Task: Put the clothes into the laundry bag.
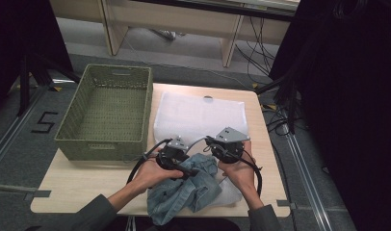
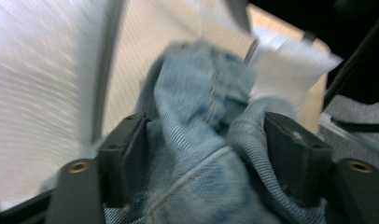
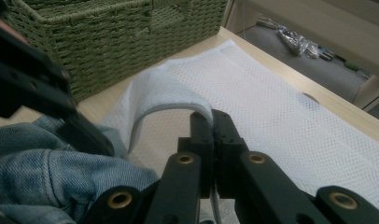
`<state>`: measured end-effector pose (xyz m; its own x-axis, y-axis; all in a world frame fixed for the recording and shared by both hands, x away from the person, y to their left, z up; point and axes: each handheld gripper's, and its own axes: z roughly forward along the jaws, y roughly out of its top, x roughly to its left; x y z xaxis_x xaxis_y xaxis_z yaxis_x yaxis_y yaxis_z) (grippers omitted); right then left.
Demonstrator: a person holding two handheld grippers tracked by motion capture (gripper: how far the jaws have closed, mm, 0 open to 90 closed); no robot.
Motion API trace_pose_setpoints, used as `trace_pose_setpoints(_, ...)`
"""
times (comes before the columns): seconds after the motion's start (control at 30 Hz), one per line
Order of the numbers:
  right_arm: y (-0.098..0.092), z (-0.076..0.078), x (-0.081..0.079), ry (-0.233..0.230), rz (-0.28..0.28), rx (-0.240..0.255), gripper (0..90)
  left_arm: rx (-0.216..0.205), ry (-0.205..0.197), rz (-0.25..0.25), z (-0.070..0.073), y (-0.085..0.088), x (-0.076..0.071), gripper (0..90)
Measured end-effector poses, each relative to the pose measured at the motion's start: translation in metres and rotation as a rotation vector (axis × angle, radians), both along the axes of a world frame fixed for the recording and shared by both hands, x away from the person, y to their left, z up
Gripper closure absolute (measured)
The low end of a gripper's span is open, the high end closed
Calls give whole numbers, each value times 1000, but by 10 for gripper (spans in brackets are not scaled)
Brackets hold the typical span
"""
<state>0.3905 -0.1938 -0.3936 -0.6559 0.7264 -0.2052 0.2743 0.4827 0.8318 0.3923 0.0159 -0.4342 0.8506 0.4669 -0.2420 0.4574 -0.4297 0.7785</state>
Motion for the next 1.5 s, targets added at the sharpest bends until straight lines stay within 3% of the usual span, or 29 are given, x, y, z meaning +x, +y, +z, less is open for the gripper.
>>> trace_pose_setpoints(0.1, -1, 1, 0, 8, 2, 13, 893, -43, -44, 27, 20, 13, 2, 273)
trace_pose_setpoints(0.23, -2, 2, 0, 2, 2, 13, 891, -96, -67, 77, 37, 29, 15, 232)
trace_pose_setpoints(0.3, -1, 2, -1, 10, 0, 17, 891, -72, -103, 98, 36, 28, 21, 303)
trace_pose_setpoints(0.4, 1, 3, -2, 8, -1, 24, 891, -21, -129, 102, 24, 16, 30, 342)
trace_pose_setpoints(0.43, 1, 4, -1, -7, 6, 11, 891, 5, -135, 91, 19, 11, 33, 355)
trace_pose_setpoints(0.53, 4, 3, -3, 10, 6, 16, 891, 21, -165, 79, 3, -5, 38, 365)
trace_pose_setpoints(0.6, 6, 2, -3, 12, 10, 12, 891, 59, -180, 63, -3, -13, 39, 398)
trace_pose_setpoints(0.67, 7, 1, -3, 8, 13, 10, 891, 112, -215, 52, -5, -11, 42, 582)
trace_pose_setpoints(0.73, 6, 1, -4, 15, 16, 9, 891, 82, -209, 80, -3, -4, 46, 720)
trace_pose_setpoints(0.8, 7, -1, -4, 12, 15, 9, 890, 87, -242, 94, 2, 7, 49, 791)
trace_pose_setpoints(0.87, 8, -1, -4, 18, 20, 3, 890, 75, -244, 107, 6, 16, 50, 844)
trace_pose_setpoints(0.97, 10, -2, -4, 8, 32, -6, 890, 59, -249, 114, 12, 24, 48, 855)
trace_pose_setpoints(1.03, 12, -2, -6, 21, 32, 3, 888, 75, -257, 102, 16, 29, 47, 858)
trace_pose_setpoints(1.1, 11, -2, -5, -6, 45, -10, 882, 58, -262, 107, 17, 33, 45, 860)
trace_pose_setpoints(1.13, 13, -2, -7, 35, 50, 9, 873, 77, -272, 93, 19, 35, 45, 861)
trace_pose_setpoints(1.27, 15, 3, -15, 42, 85, 58, 765, 59, -259, 104, 20, 41, 45, 862)
trace_pose_setpoints(1.33, 19, 6, -21, 35, 131, 95, 654, 48, -248, 100, 19, 42, 47, 861)
trace_pose_setpoints(1.37, 23, 7, -24, 64, 159, 119, 596, 47, -240, 97, 19, 43, 47, 861)
trace_pose_setpoints(1.4, 26, 7, -28, 106, 215, 116, 555, 42, -230, 91, 18, 43, 48, 861)
trace_pose_setpoints(1.5, 42, -1, -36, 138, 295, 70, 456, 39, -226, 77, 18, 43, 48, 860)
